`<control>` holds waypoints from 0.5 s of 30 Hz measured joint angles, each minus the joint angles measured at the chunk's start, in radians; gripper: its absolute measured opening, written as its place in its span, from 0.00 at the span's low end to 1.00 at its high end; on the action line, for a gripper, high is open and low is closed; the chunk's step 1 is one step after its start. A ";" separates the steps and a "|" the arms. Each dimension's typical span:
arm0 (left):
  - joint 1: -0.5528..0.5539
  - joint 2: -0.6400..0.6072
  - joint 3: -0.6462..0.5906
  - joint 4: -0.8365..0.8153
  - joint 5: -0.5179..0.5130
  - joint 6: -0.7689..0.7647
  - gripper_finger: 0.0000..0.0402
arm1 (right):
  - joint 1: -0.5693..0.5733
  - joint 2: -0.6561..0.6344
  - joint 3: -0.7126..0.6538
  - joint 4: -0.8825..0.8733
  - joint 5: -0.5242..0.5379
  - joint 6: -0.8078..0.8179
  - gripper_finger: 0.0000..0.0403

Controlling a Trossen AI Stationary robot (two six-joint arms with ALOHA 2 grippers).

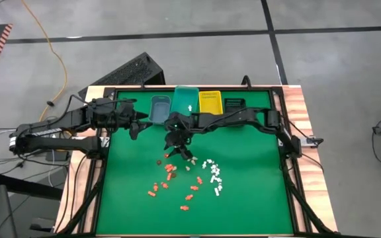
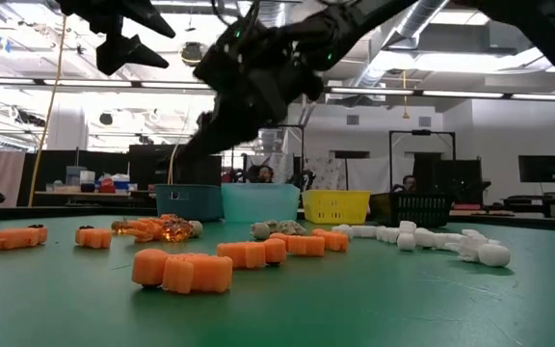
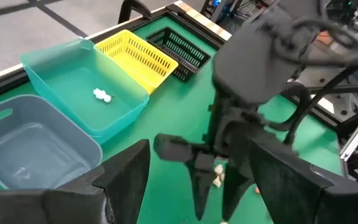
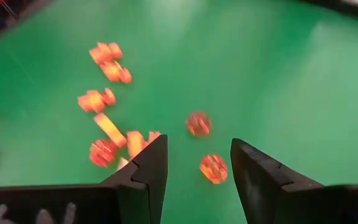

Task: Sort Halloween decoration
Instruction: Put the orange pumpkin toy into the blue bin

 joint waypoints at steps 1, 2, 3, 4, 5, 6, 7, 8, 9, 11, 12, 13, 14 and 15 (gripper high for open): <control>0.000 0.000 0.000 0.000 -0.004 0.009 0.65 | 0.004 0.012 0.000 0.014 0.005 -0.011 0.42; 0.000 0.000 0.000 0.002 -0.007 0.018 0.65 | 0.009 0.023 0.000 0.025 0.010 -0.017 0.42; 0.000 0.000 0.000 0.004 -0.007 0.027 0.65 | 0.015 0.033 0.000 0.038 0.017 -0.021 0.42; 0.000 0.000 0.000 0.006 -0.007 0.036 0.65 | 0.021 0.044 0.000 0.051 0.028 -0.021 0.42; 0.000 0.000 0.000 0.009 -0.007 0.043 0.65 | 0.025 0.055 0.000 0.061 0.046 -0.020 0.42; 0.000 0.000 0.000 0.010 -0.007 0.048 0.65 | 0.030 0.065 0.000 0.070 0.053 -0.019 0.42; 0.000 0.000 0.000 0.010 -0.007 0.049 0.65 | 0.035 0.068 0.000 0.071 0.066 -0.014 0.42; 0.000 0.000 0.000 0.010 -0.007 0.049 0.65 | 0.036 0.069 0.000 0.069 0.078 -0.011 0.42; 0.000 0.000 0.000 0.010 -0.007 0.049 0.65 | 0.035 0.069 0.000 0.075 0.087 -0.009 0.42; 0.000 0.000 0.000 0.010 -0.008 0.058 0.65 | 0.034 0.075 0.003 0.104 0.106 -0.010 0.42; 0.000 0.000 0.000 0.010 -0.008 0.066 0.65 | 0.033 0.076 0.003 0.112 0.110 -0.011 0.42; 0.000 0.000 0.000 0.010 -0.008 0.070 0.65 | 0.032 0.079 0.002 0.114 0.111 -0.013 0.42; 0.000 0.000 0.000 0.010 -0.009 0.071 0.65 | 0.032 0.086 0.001 0.122 0.112 -0.013 0.42; 0.000 0.000 0.000 0.009 -0.009 0.071 0.65 | 0.032 0.097 0.001 0.145 0.112 -0.013 0.42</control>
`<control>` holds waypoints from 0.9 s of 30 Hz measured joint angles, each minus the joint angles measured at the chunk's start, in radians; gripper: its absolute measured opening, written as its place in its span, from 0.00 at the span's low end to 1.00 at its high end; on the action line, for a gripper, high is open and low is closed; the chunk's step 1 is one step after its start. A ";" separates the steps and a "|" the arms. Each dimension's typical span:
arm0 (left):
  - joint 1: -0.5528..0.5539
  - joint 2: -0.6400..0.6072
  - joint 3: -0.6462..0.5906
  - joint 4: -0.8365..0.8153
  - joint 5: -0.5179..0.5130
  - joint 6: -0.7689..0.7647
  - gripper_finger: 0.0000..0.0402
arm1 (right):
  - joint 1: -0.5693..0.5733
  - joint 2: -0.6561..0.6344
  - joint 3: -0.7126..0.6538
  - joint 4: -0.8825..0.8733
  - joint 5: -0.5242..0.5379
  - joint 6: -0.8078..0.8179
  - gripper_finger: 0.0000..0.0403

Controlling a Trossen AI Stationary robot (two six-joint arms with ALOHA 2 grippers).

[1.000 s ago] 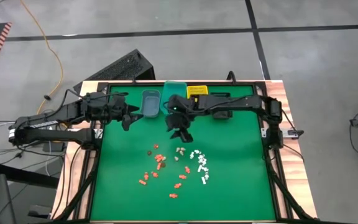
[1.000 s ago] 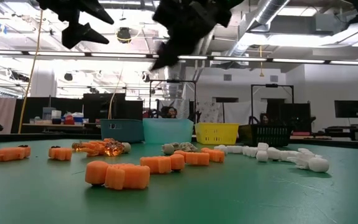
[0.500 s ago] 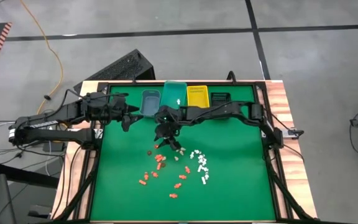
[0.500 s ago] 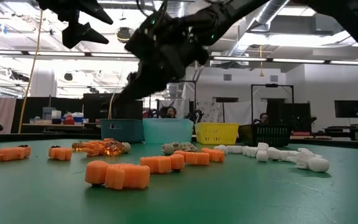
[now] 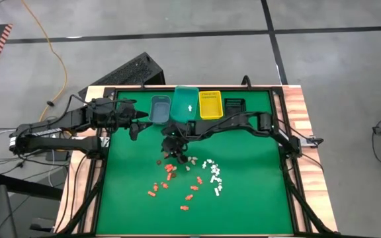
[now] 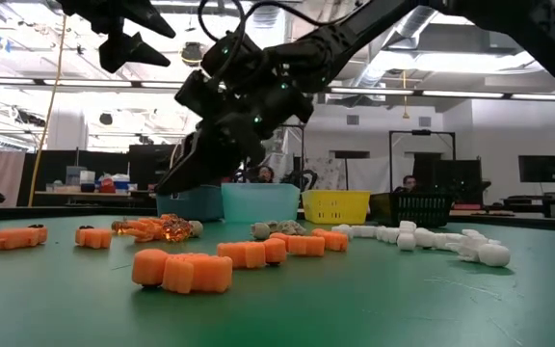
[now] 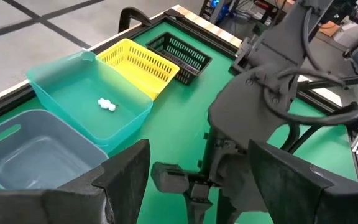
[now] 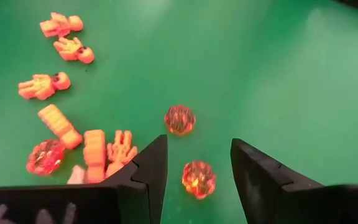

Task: Sort Halloween decoration
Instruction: Put the orange pumpkin toy into the blue bin

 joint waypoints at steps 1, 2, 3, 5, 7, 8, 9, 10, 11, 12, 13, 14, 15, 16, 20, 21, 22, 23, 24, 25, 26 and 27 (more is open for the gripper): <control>0.000 0.000 0.000 -0.001 0.000 0.000 0.65 | 0.001 0.006 0.001 0.010 0.000 0.001 0.42; 0.000 0.000 0.000 -0.003 0.001 0.000 0.65 | 0.002 0.010 0.000 0.006 -0.001 0.007 0.42; 0.000 0.000 0.000 -0.006 0.004 0.000 0.65 | 0.004 0.016 0.000 0.010 -0.001 0.014 0.42; 0.000 0.000 0.000 -0.012 0.010 -0.001 0.65 | 0.010 0.031 0.000 0.017 0.000 0.016 0.42; 0.000 0.000 0.000 -0.018 0.011 -0.001 0.65 | 0.014 0.036 0.000 0.011 0.000 0.016 0.42; 0.000 0.000 0.000 -0.019 0.010 -0.001 0.65 | 0.016 0.042 -0.001 0.007 0.003 0.016 0.42; 0.000 0.000 0.000 -0.020 0.010 -0.001 0.65 | 0.018 0.051 0.000 0.019 0.019 0.016 0.42; 0.000 0.000 0.000 -0.019 0.011 0.000 0.65 | 0.021 0.054 0.002 0.022 0.035 0.017 0.42; 0.000 0.000 0.000 -0.019 0.011 0.002 0.65 | 0.020 0.057 0.001 0.012 0.046 0.020 0.42; 0.000 0.000 0.000 -0.020 0.010 0.003 0.65 | 0.017 0.061 0.000 0.004 0.053 0.024 0.42; 0.000 0.000 0.000 -0.019 0.011 0.003 0.65 | 0.014 0.067 0.000 0.008 0.051 0.030 0.42; 0.000 0.000 0.000 -0.019 0.011 0.004 0.65 | 0.009 0.073 0.001 0.011 0.049 0.043 0.42; 0.000 0.000 0.000 -0.019 0.010 0.004 0.65 | 0.003 0.076 0.001 0.013 0.044 0.059 0.42; 0.000 0.000 0.000 -0.019 0.010 0.004 0.65 | -0.004 0.076 0.002 0.007 0.044 0.073 0.42; 0.000 0.000 0.000 -0.019 0.000 0.004 0.65 | -0.024 0.090 0.003 -0.017 0.032 0.094 0.41; 0.000 0.000 0.000 -0.019 -0.006 0.004 0.65 | -0.028 0.090 0.004 -0.022 0.030 0.094 0.41; 0.000 0.000 0.000 -0.019 -0.007 0.005 0.65 | -0.031 0.091 0.004 -0.026 0.030 0.094 0.40; 0.000 0.000 0.000 -0.019 -0.008 0.005 0.65 | -0.035 0.095 0.004 -0.027 0.030 0.094 0.39; 0.000 0.000 0.000 -0.019 -0.008 0.005 0.65 | -0.038 0.102 0.005 -0.025 0.029 0.094 0.38; 0.000 0.000 0.000 -0.019 -0.009 0.005 0.65 | -0.042 0.106 0.005 -0.022 0.027 0.094 0.36; 0.000 0.000 0.000 -0.019 -0.009 0.005 0.65 | -0.042 0.106 0.005 -0.023 0.028 0.094 0.35; 0.000 0.000 0.000 -0.019 -0.009 0.005 0.65 | -0.042 0.106 0.005 -0.025 0.031 0.094 0.33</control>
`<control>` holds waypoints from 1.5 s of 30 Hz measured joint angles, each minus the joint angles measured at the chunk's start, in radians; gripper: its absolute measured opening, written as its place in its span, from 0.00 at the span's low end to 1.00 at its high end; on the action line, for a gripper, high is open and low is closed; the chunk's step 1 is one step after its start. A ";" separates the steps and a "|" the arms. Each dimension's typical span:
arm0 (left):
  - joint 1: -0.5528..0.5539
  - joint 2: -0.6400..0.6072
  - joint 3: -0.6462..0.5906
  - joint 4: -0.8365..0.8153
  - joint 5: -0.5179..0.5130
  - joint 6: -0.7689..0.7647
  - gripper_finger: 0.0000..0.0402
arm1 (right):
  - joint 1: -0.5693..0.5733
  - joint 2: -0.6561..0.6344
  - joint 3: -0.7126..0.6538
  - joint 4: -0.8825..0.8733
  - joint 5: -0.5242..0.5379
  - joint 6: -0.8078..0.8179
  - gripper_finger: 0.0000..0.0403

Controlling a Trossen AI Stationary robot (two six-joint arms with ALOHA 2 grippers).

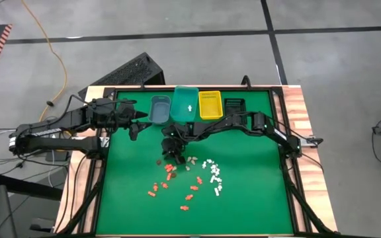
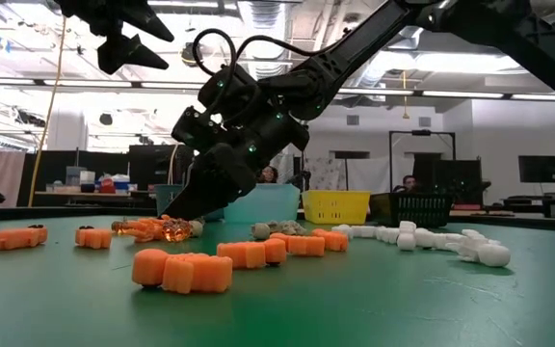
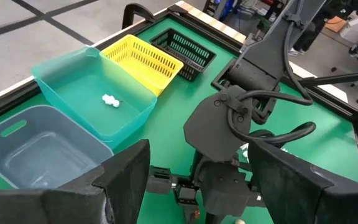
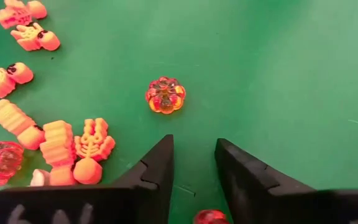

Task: Sort Halloween decoration
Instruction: Put the orange pumpkin toy into the blue bin

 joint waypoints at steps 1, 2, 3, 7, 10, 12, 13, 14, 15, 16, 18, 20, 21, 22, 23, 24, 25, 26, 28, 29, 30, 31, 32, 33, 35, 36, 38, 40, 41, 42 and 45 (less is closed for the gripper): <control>0.000 0.000 0.000 0.000 0.000 0.000 0.65 | 0.000 0.000 0.000 -0.002 0.002 0.000 0.31; 0.000 0.000 0.000 0.000 0.000 0.000 0.65 | 0.000 0.001 0.000 -0.003 0.004 0.000 0.28; 0.000 0.000 0.000 0.000 0.000 0.000 0.65 | 0.001 0.001 0.000 -0.004 0.007 0.000 0.26; 0.000 0.000 0.000 0.000 0.000 0.000 0.65 | 0.003 0.002 -0.001 -0.003 0.015 0.004 0.17; 0.000 0.000 0.000 0.000 0.000 0.000 0.65 | 0.003 0.002 -0.002 -0.003 0.019 0.038 0.11; 0.000 0.000 0.000 0.006 0.000 0.000 0.65 | 0.003 -0.003 -0.003 -0.008 0.017 0.073 0.07; 0.000 0.000 0.000 0.009 0.000 0.000 0.65 | 0.003 -0.007 -0.003 -0.008 0.018 0.085 0.06; 0.000 0.000 0.000 0.013 0.000 -0.001 0.65 | 0.003 -0.014 -0.003 -0.008 0.018 0.094 0.05; 0.000 0.000 0.000 0.018 0.000 -0.001 0.65 | 0.003 -0.023 -0.004 -0.008 0.018 0.096 0.04; 0.000 0.000 0.000 0.022 0.000 -0.003 0.65 | 0.003 -0.031 -0.006 -0.012 0.020 0.098 0.04; 0.000 0.000 0.000 0.030 0.000 -0.006 0.65 | 0.003 -0.054 -0.008 -0.021 0.026 0.102 0.04; 0.000 0.000 0.000 0.043 0.000 -0.006 0.65 | -0.002 -0.079 -0.010 -0.031 0.041 0.108 0.05; 0.000 0.000 0.000 0.051 0.001 -0.006 0.65 | -0.007 -0.093 -0.010 -0.020 0.041 0.109 0.06; 0.000 -0.002 0.000 0.057 0.001 -0.006 0.65 | -0.010 -0.108 -0.010 -0.022 0.043 0.109 0.06; 0.000 -0.004 0.000 0.064 0.001 -0.006 0.65 | -0.015 -0.122 -0.010 -0.021 0.043 0.109 0.06; 0.000 -0.006 0.000 0.078 0.001 -0.006 0.65 | -0.020 -0.137 -0.009 -0.016 0.043 0.109 0.05; 0.000 -0.011 0.000 0.085 0.001 -0.007 0.65 | -0.025 -0.151 -0.008 -0.014 0.041 0.109 0.05; 0.000 -0.015 0.000 0.087 0.001 -0.007 0.65 | -0.030 -0.161 -0.008 -0.012 0.041 0.109 0.05; 0.000 -0.029 0.000 0.097 0.001 -0.007 0.65 | -0.033 -0.179 -0.008 -0.006 0.043 0.109 0.05; 0.000 -0.037 0.000 0.097 0.001 -0.007 0.65 | -0.038 -0.187 -0.008 -0.001 0.058 0.108 0.05; 0.000 -0.047 0.000 0.101 0.001 -0.008 0.65 | -0.041 -0.193 -0.008 0.015 0.080 0.108 0.05; 0.000 -0.058 0.000 0.109 0.001 -0.008 0.65 | -0.047 -0.199 -0.008 0.034 0.098 0.108 0.05; 0.000 -0.069 0.000 0.115 0.000 -0.009 0.65 | -0.053 -0.204 -0.008 0.054 0.112 0.108 0.05; 0.000 -0.079 0.000 0.126 -0.001 -0.010 0.65 | -0.061 -0.206 -0.008 0.088 0.126 0.108 0.06; 0.000 -0.101 0.000 0.146 -0.007 -0.010 0.65 | -0.075 -0.207 -0.006 0.154 0.151 0.110 0.05; 0.000 -0.111 0.000 0.149 -0.013 -0.010 0.65 | -0.082 -0.206 -0.006 0.187 0.165 0.119 0.05; 0.000 -0.129 0.000 0.150 -0.032 -0.010 0.65 | -0.095 -0.197 -0.006 0.269 0.183 0.149 0.05; 0.000 -0.139 0.000 0.150 -0.049 -0.009 0.65 | -0.109 -0.190 -0.006 0.335 0.196 0.192 0.05; 0.000 -0.141 0.000 0.150 -0.058 -0.009 0.65 | -0.115 -0.189 -0.006 0.344 0.206 0.210 0.05; 0.000 -0.145 0.000 0.150 -0.061 -0.009 0.65 | -0.121 -0.187 -0.006 0.353 0.216 0.215 0.05; 0.000 -0.146 0.000 0.148 -0.067 -0.005 0.65 | -0.140 -0.168 -0.002 0.382 0.252 0.217 0.05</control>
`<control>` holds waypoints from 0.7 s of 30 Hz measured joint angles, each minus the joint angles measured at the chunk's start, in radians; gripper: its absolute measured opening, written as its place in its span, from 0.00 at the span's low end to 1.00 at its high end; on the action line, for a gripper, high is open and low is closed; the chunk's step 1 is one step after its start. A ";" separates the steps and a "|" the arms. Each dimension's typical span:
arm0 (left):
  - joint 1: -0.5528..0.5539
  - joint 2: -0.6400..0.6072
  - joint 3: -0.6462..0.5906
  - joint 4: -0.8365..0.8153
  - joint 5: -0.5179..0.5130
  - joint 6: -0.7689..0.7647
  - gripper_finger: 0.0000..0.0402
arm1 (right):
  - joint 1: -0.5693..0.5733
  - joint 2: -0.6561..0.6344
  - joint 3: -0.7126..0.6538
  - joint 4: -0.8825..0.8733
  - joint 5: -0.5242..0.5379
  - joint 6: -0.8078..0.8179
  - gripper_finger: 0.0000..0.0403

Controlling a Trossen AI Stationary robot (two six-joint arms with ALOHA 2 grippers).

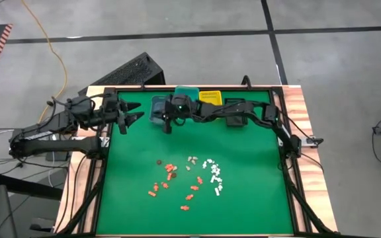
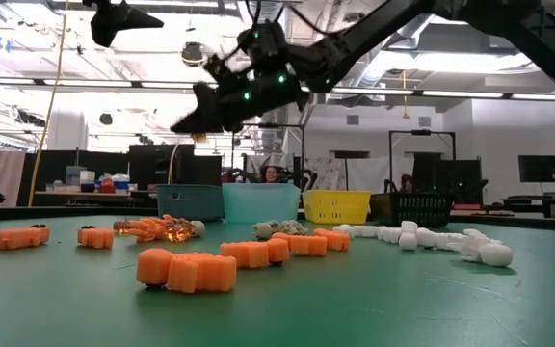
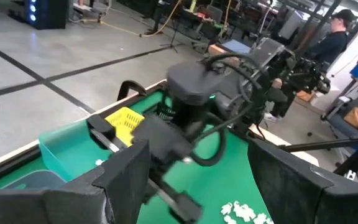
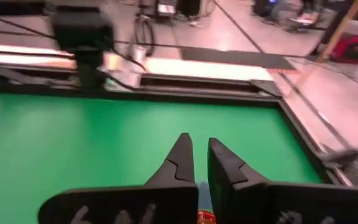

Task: Sort Halloween decoration
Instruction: Put the orange pumpkin toy into the blue bin

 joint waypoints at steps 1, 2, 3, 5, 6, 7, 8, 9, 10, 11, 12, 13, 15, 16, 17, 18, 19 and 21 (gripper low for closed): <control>0.000 0.000 0.000 -0.001 0.000 0.001 0.65 | -0.007 0.005 -0.003 0.000 0.001 0.009 0.05; 0.000 0.000 0.000 -0.003 0.000 0.001 0.65 | -0.013 0.017 -0.003 0.015 0.001 0.017 0.05; 0.000 0.000 0.000 -0.004 0.000 0.001 0.65 | -0.017 0.027 -0.001 0.031 0.001 0.024 0.05; 0.000 0.002 0.000 -0.006 -0.001 0.003 0.65 | -0.025 0.031 -0.002 0.023 0.002 0.049 0.05; 0.000 0.003 0.000 -0.006 -0.002 0.004 0.65 | -0.030 0.033 -0.002 0.024 0.002 0.052 0.05; 0.000 0.003 0.000 -0.006 -0.003 0.004 0.65 | -0.033 0.043 -0.001 0.038 0.008 0.052 0.06; 0.000 0.003 0.000 -0.007 -0.004 0.005 0.65 | -0.035 0.049 0.003 0.061 0.024 0.053 0.07; 0.000 0.003 0.000 -0.007 -0.006 0.008 0.65 | -0.035 0.052 0.003 0.066 0.042 0.061 0.08; 0.000 0.003 0.000 -0.007 -0.009 0.013 0.65 | -0.038 0.055 0.002 0.064 0.048 0.072 0.10; 0.000 0.003 0.000 -0.007 -0.010 0.016 0.65 | -0.042 0.064 0.007 0.064 0.049 0.075 0.12; 0.000 0.003 0.000 -0.007 -0.011 0.018 0.65 | -0.044 0.072 0.016 0.063 0.050 0.075 0.14; 0.000 0.003 0.000 -0.007 -0.011 0.019 0.65 | -0.045 0.077 0.022 0.065 0.050 0.078 0.16; 0.000 0.003 0.000 -0.007 -0.011 0.019 0.65 | -0.049 0.078 0.030 0.064 0.050 0.087 0.20; 0.000 0.003 0.000 -0.007 -0.011 0.019 0.65 | -0.049 0.078 0.031 0.067 0.050 0.087 0.22; 0.000 0.003 0.000 -0.007 -0.011 0.019 0.65 | -0.049 0.078 0.032 0.068 0.050 0.086 0.24; 0.000 0.003 0.000 -0.007 -0.011 0.019 0.65 | -0.049 0.078 0.032 0.067 0.050 0.084 0.26; 0.000 0.003 0.000 -0.007 -0.011 0.019 0.65 | -0.049 0.078 0.032 0.062 0.049 0.083 0.28; 0.000 0.003 0.000 -0.007 -0.011 0.019 0.65 | -0.048 0.076 0.032 0.053 0.010 0.099 0.32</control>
